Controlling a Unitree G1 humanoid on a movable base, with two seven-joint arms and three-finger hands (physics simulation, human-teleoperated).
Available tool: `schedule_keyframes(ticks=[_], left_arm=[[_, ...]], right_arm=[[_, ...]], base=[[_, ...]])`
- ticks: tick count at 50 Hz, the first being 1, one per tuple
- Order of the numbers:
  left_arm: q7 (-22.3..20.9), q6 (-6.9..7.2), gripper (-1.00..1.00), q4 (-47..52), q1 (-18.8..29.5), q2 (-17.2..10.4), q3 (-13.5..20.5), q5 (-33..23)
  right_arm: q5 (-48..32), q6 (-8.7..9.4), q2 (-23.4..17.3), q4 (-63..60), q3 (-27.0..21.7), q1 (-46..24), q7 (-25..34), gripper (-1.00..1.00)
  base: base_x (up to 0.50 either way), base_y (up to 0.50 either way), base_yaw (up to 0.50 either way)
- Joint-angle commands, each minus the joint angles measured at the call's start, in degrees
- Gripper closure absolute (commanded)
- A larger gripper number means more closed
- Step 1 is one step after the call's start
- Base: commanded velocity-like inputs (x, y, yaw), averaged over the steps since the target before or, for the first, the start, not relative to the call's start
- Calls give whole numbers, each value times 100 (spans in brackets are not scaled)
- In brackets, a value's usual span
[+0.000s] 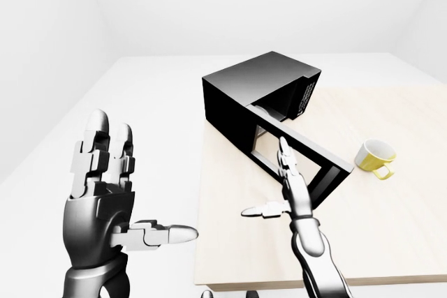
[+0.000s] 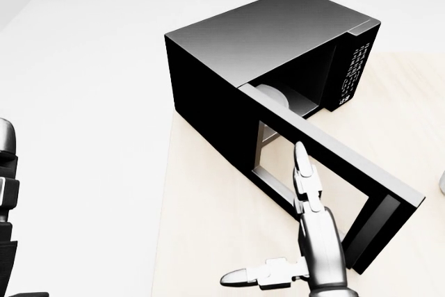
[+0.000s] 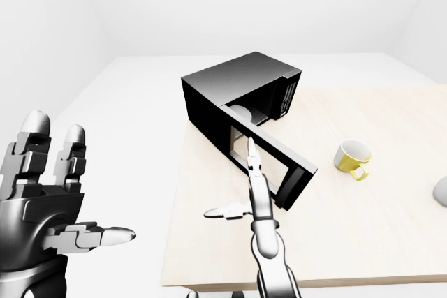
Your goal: Close the microwave.
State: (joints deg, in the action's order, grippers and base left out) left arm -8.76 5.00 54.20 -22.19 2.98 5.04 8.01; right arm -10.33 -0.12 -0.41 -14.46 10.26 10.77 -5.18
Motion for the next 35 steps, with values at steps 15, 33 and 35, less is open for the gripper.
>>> schedule_keyframes(ticks=[15,33,35], left_arm=[[13,0,-100,-6,-49,-9,-69,-51],[34,0,-100,-6,-53,-37,-112,-61],[36,0,-100,-21,-46,-39,-120,-66]], right_arm=[[-47,-184,88,527,-164,-217,6,-100],[-63,13,165,709,-396,-646,-36,-100],[-73,-16,175,777,-387,-679,-59,-100]], base=[[0,0,0],[0,0,0],[0,0,0]])
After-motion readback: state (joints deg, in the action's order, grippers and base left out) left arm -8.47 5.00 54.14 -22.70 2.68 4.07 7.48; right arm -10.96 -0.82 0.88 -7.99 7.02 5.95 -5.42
